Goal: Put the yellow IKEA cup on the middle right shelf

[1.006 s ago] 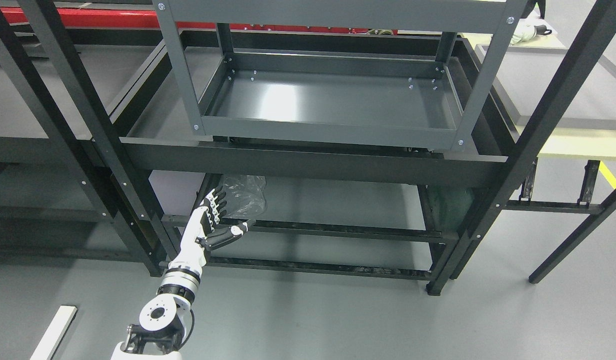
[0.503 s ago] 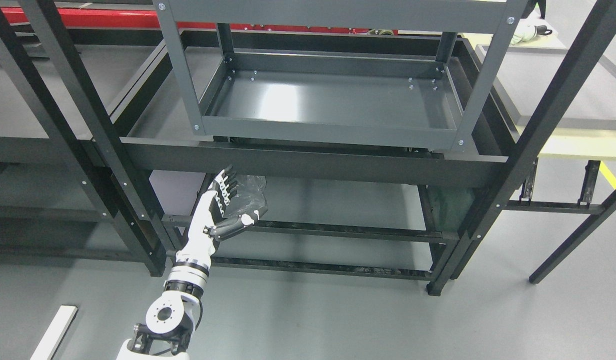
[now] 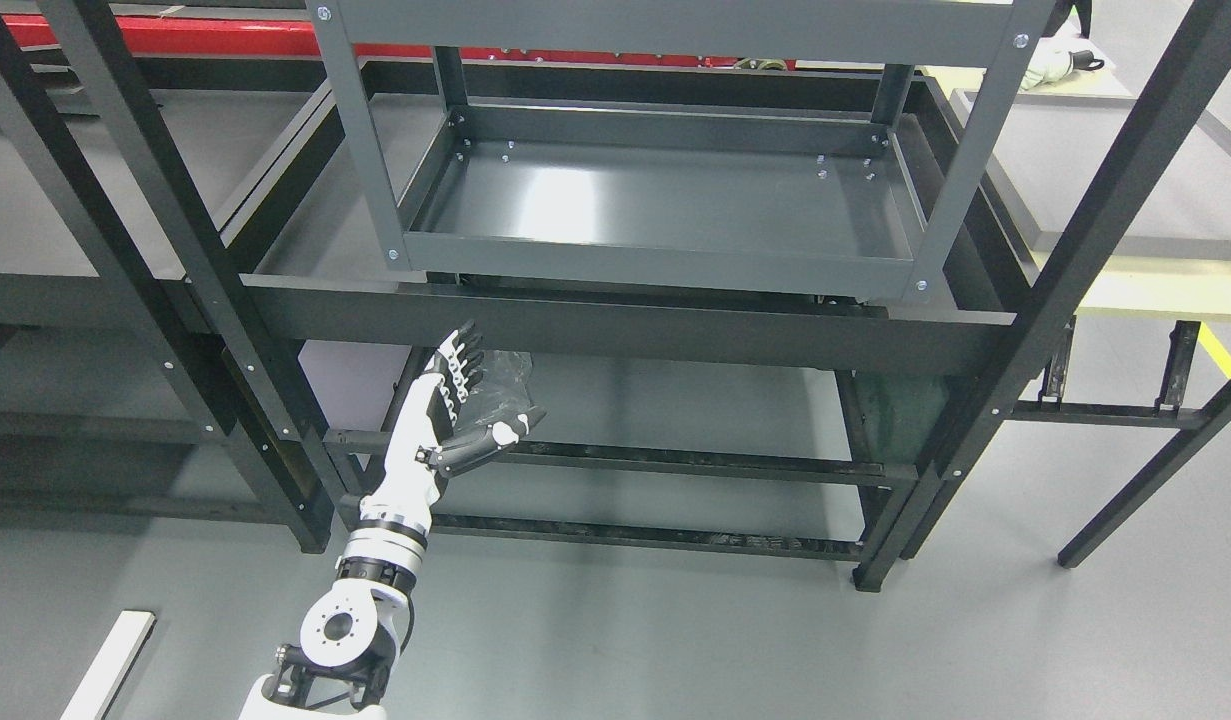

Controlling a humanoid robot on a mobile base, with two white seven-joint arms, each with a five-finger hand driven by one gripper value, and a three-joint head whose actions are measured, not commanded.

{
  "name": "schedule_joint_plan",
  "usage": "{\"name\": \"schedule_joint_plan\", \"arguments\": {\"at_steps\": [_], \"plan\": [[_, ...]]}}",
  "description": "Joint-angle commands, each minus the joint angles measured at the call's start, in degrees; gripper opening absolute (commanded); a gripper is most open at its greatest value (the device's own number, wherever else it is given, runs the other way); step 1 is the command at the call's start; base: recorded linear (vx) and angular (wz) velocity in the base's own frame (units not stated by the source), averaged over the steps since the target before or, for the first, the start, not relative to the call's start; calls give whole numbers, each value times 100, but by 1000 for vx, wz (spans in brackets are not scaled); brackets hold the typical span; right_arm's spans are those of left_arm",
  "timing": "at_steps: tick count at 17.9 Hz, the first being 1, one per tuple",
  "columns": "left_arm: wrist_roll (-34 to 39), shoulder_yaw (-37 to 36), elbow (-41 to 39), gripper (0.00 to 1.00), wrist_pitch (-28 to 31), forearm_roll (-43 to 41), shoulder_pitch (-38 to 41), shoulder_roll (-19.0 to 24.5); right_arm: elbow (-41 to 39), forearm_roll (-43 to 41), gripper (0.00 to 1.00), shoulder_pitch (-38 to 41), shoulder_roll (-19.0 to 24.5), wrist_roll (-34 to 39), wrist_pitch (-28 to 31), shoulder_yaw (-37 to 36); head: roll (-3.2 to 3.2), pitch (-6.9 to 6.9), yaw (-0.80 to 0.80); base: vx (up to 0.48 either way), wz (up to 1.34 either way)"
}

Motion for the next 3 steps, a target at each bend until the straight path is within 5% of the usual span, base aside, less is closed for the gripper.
{"name": "schedule_joint_plan", "arguments": {"at_steps": [1,3], "plan": [[6,-100,-72,99,35,-1,-6,100,0,-141,99,61,-100,-1231,2,97,0,0,0,0,0],[6,-100,-64,99,35,-1,-15,100,0,-141,99,61,-100,-1231,2,97,0,0,0,0,0]]}}
